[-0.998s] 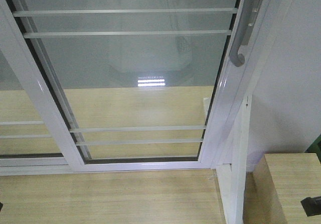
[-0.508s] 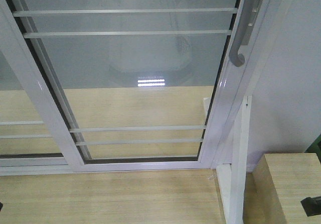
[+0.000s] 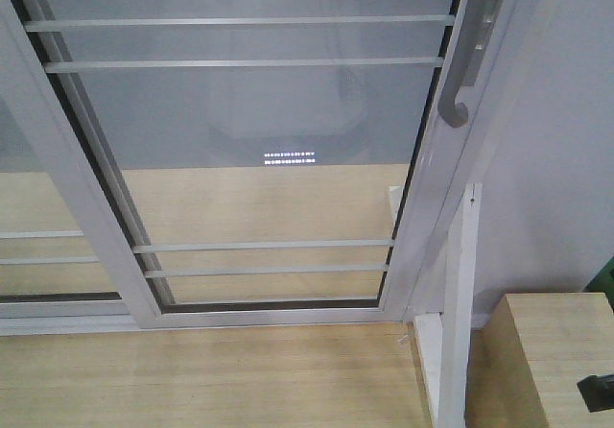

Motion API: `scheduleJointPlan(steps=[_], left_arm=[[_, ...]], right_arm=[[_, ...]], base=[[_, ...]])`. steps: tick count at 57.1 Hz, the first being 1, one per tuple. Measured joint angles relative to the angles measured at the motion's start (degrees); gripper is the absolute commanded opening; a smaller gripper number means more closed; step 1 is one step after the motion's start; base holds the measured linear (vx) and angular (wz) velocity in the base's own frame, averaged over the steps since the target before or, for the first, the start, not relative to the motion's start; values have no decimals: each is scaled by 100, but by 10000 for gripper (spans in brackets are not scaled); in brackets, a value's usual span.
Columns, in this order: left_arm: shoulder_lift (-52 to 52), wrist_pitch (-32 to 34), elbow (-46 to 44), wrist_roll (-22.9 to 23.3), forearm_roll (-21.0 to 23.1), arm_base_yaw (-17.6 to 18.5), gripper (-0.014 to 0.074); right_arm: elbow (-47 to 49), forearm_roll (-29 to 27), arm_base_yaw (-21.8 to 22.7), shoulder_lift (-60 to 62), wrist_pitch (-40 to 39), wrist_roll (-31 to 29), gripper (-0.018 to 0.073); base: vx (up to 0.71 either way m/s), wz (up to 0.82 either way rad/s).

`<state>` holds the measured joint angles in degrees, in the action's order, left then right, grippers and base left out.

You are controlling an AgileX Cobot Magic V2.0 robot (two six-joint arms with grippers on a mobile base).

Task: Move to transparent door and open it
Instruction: 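Stop the base in front of the door near its silver handle, then raise both arms and move the right gripper to the silver handle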

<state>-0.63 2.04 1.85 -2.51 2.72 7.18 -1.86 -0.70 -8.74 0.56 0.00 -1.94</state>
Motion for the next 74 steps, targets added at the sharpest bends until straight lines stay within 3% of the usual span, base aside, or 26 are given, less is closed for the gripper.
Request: scheduleJointPlan(steps=[11,19,38,52,63,74], left_arm=[[0,202,0,-17,0,0,-6],[420,209,-268,-17,0,0,-6],[3980,1366,-2348,-17,2,0,-6],[5921,1579,-3720,-12,2,0,-6],[6289,1635,-3983,-12,7,0,6],[6331,1635,-3985,-12,7,0,76]], right_arm=[[108,0,0,-116,-60,0,-9],[782,0,0,-852,-66,-28,-9],[3065,22,0,-4141,-491,-521,-9],[3738,10,0,-5508,-1383,-521,-9],[3756,10,0,-5799,-1518,-521,14],[3756,10,0,-5814,-1532,-521,137]], base=[[0,0],[0,0],[0,0],[0,0],[0,0],[0,0]])
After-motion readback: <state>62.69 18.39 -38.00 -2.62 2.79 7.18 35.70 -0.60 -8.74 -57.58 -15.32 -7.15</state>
